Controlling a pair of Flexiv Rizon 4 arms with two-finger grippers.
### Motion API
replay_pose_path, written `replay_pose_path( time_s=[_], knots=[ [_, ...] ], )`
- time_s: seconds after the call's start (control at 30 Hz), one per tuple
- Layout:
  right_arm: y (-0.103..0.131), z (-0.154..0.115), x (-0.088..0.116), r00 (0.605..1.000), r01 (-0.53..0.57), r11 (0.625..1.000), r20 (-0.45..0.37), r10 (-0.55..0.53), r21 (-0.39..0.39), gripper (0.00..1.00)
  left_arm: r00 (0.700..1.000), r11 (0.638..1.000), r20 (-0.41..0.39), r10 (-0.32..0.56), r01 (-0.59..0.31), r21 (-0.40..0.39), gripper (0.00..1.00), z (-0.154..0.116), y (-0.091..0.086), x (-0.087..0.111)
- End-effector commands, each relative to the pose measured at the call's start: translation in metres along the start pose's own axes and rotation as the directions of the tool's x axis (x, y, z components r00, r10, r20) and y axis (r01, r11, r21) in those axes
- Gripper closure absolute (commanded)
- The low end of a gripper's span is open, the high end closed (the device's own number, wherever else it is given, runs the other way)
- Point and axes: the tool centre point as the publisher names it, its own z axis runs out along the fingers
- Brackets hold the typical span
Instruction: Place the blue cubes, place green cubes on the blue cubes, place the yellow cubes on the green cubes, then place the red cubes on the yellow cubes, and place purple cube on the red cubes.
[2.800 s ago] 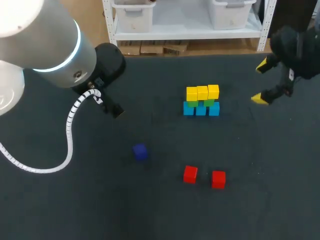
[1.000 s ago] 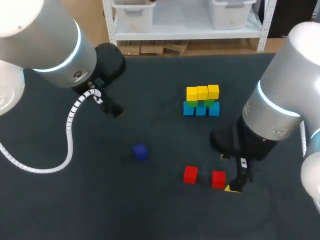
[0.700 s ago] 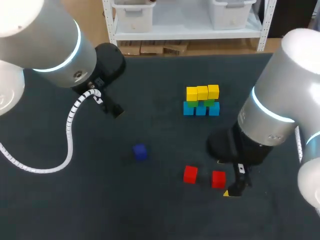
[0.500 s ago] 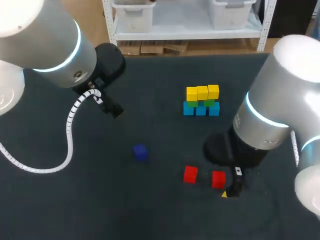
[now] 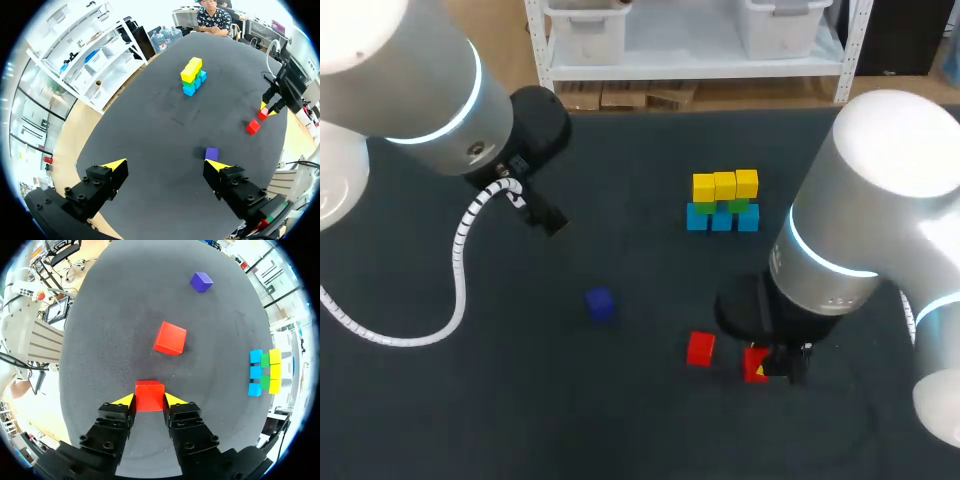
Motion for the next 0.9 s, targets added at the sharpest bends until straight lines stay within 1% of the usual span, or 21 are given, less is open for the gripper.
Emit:
replay_pose_path(
  time_s=[0.03, 0.23, 0.3, 0.37, 0.53, 0.6, 0.67, 0.83, 0.9],
  knots=[
    [0.002, -0.009, 0.004, 1.000, 0.006, 1.000, 0.004, -0.006, -0.003, 1.00, 1.000, 1.000, -0.002, 0.001, -0.001, 0.002, 0.00, 0.000, 0.001, -0.001],
    [-0.006, -0.027, 0.008, 0.999, 0.012, 1.000, 0.033, -0.012, -0.003, 1.00, 1.000, 1.000, -0.002, 0.001, -0.001, 0.002, 0.00, 0.000, 0.001, -0.001],
    [-0.012, -0.035, 0.009, 0.999, 0.017, 1.000, 0.046, -0.017, -0.007, 1.00, 1.000, 1.000, -0.002, 0.001, -0.001, 0.002, 0.00, 0.000, 0.001, -0.001],
    [-0.021, -0.046, 0.010, 0.998, 0.024, 1.000, 0.056, -0.024, 0.005, 1.00, 1.000, 1.000, -0.002, 0.001, -0.001, 0.002, 0.00, 0.000, 0.001, -0.001],
    [-0.058, -0.075, 0.015, 0.996, 0.032, 0.998, 0.086, -0.037, 0.053, 1.00, 1.000, 1.000, -0.002, 0.001, -0.001, 0.002, 0.00, 0.000, 0.001, -0.001],
    [-0.080, -0.089, 0.016, 0.995, 0.034, 0.996, 0.094, -0.043, 0.087, 1.00, 1.000, 1.000, -0.002, 0.001, -0.001, 0.002, 0.00, 0.000, 0.001, -0.001],
    [-0.100, -0.101, 0.015, 0.994, 0.038, 0.992, 0.099, -0.050, 0.124, 1.00, 1.000, 1.000, -0.002, 0.001, -0.001, 0.002, 0.00, 0.000, 0.001, -0.001],
    [-0.137, -0.128, 0.007, 0.994, 0.072, 0.974, 0.069, -0.089, 0.212, 1.00, 1.000, 1.000, -0.002, 0.001, -0.001, 0.002, 0.00, 0.000, 0.001, -0.001],
    [-0.150, -0.134, 0.003, 0.993, 0.081, 0.972, 0.069, -0.098, 0.222, 1.00, 1.000, 1.000, -0.002, 0.001, -0.001, 0.002, 0.00, 0.000, 0.001, -0.001]
  ],
)
